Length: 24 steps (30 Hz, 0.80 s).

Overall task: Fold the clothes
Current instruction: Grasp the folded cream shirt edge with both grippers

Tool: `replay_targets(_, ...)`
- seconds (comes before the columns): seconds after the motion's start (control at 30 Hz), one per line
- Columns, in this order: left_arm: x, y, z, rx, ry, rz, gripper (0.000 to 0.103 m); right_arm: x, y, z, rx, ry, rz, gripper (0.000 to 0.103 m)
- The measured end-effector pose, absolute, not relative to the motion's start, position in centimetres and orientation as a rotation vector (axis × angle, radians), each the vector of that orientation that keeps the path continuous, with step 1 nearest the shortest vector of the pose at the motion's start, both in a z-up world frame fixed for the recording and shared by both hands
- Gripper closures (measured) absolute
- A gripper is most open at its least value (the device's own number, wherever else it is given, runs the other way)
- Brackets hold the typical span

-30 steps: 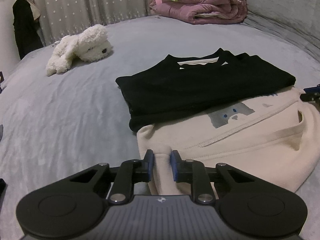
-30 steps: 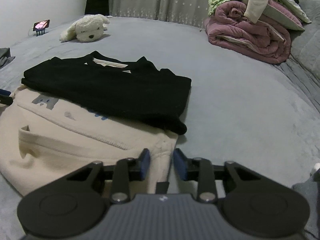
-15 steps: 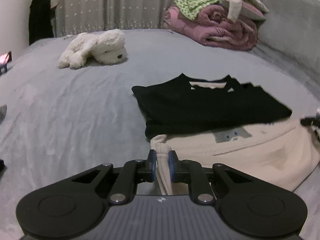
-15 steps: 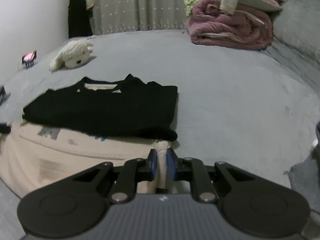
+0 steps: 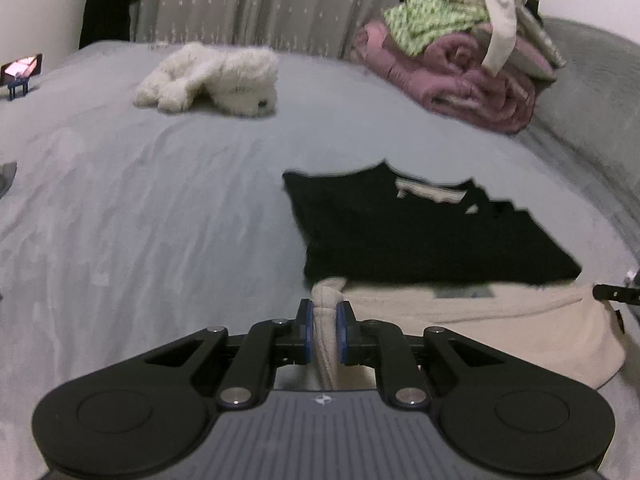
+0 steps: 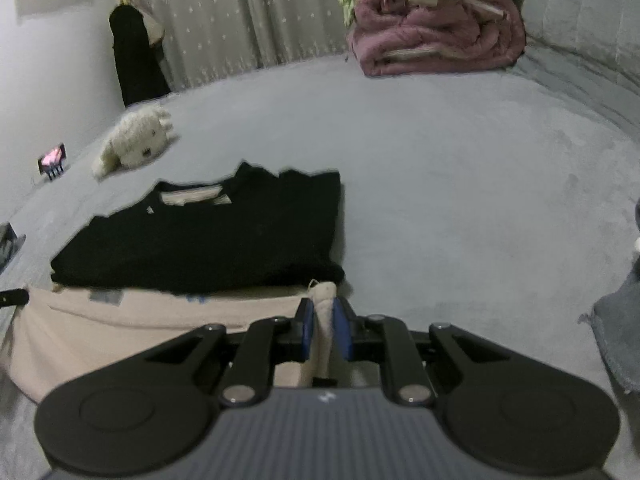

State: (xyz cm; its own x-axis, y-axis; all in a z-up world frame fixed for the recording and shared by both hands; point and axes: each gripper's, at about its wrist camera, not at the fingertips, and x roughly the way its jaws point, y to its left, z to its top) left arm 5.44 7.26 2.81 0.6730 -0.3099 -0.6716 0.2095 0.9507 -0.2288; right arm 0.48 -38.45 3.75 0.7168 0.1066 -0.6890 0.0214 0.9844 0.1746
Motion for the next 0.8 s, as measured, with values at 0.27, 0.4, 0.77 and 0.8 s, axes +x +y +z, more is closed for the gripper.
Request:
replay_targets(0.27,5.5,7.0,2.5,-0.123,0.78,-0.321,0.09,-0.1,-36.3,4.0,-0.035,0.738,0.124,0.066)
replay_targets(0.4,5.6,6.8,2.2,-0.099,0.789,-0.326,0.089,0.0,-36.0,3.7,-0.074,0.755,0.143,0.064)
replay_targets(0.77,5.0,8.0,2.8,-0.121,0.751,-0.356,0.091,0.7,-37.6,3.9,0.128,0.768,0.159,0.093)
replay_targets(0.8,5.0,8.4,2.9,-0.148,0.748,-0.357,0.091,0.7,-38.3,3.9,0.173,0.762,0.158,0.093)
